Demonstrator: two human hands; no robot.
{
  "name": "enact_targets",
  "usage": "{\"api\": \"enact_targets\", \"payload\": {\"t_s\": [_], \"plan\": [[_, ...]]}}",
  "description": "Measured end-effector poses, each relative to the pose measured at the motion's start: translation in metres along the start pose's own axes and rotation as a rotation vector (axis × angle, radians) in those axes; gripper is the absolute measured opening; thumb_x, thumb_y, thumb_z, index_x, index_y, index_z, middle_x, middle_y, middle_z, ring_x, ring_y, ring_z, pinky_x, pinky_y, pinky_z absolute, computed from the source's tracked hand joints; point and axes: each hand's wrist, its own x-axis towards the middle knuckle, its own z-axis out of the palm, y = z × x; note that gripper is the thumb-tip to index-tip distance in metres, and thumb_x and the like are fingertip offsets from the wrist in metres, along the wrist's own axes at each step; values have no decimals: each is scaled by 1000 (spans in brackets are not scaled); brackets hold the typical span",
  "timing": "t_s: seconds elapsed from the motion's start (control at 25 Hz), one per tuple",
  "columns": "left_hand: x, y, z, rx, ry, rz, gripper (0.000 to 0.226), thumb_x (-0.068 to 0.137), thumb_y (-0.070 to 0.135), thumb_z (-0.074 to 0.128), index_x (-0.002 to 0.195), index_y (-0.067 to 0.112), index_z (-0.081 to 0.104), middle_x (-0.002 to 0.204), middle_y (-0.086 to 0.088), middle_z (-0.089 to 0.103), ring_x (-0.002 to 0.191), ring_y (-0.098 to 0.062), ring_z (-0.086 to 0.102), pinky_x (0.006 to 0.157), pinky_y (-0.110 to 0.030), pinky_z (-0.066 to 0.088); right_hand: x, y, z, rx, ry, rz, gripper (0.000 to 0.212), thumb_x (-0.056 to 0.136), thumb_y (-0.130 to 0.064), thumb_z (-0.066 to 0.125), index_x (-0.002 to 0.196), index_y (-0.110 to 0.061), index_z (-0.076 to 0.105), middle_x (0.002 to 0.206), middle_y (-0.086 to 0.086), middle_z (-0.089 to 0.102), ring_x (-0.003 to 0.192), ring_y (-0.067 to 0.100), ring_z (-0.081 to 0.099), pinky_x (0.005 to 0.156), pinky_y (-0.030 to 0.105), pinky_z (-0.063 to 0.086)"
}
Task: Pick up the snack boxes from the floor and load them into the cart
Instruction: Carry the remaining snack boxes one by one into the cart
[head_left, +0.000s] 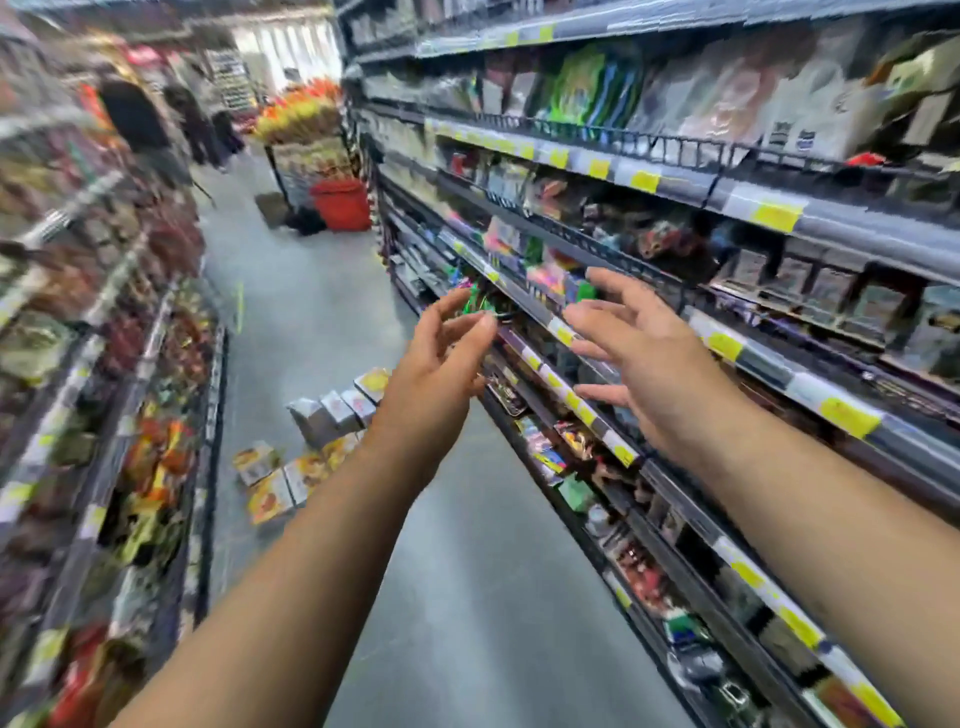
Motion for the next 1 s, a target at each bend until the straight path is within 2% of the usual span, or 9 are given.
{"api": "enact_targets", "payload": {"t_s": [0.08,0.2,0.36,0.52,0.72,0.92,1.0], "plan": [[20,-15,-48,16,109,5,31,83,44,56,114,45,52,118,9,60,109,-10,61,97,-44,52,41,12,49,-28,-119,14,42,89,-30,64,128,-37,51,126,-5,53,106,13,59,92,45,50],[39,-26,-84,55,166,-30,40,78,47,57,117,45,49,119,13,59,110,-11,61,97,-46,51,73,20,80,-43,-205,9,38,89,-30,64,123,-42,49,121,-9,54,111,16,59,93,47,50],[99,-54,-173,88,246,-59,30,95,37,57,122,43,47,123,13,57,106,-8,61,97,-46,51,144,40,164,-65,-264,24,46,89,-33,65,129,-43,46,130,-6,51,116,17,56,95,52,49],[152,-69,-238,107,295,-99,25,97,36,54,118,47,46,125,15,55,107,-13,60,99,-48,49,208,60,226,-83,-324,48,58,86,-37,68,138,-41,42,133,-5,50,117,18,56,92,50,51],[230,-103,-303,137,356,-140,31,95,38,56,121,48,44,125,16,54,112,-11,58,100,-46,48,298,92,311,-108,-425,76,60,84,-35,71,136,-43,42,134,-4,49,115,19,57,93,50,50],[319,-144,-361,180,448,-170,34,92,41,59,121,48,44,127,12,55,115,-11,57,102,-48,46,402,130,384,-164,-555,63,69,74,-49,73,135,-47,41,133,-6,49,118,19,55,99,50,47],[358,-157,-385,186,501,-179,43,85,49,61,126,46,45,128,13,55,117,-11,56,102,-48,46,448,143,416,-191,-621,60,70,76,-49,73,138,-46,38,136,-5,48,121,19,52,101,49,45]]}}
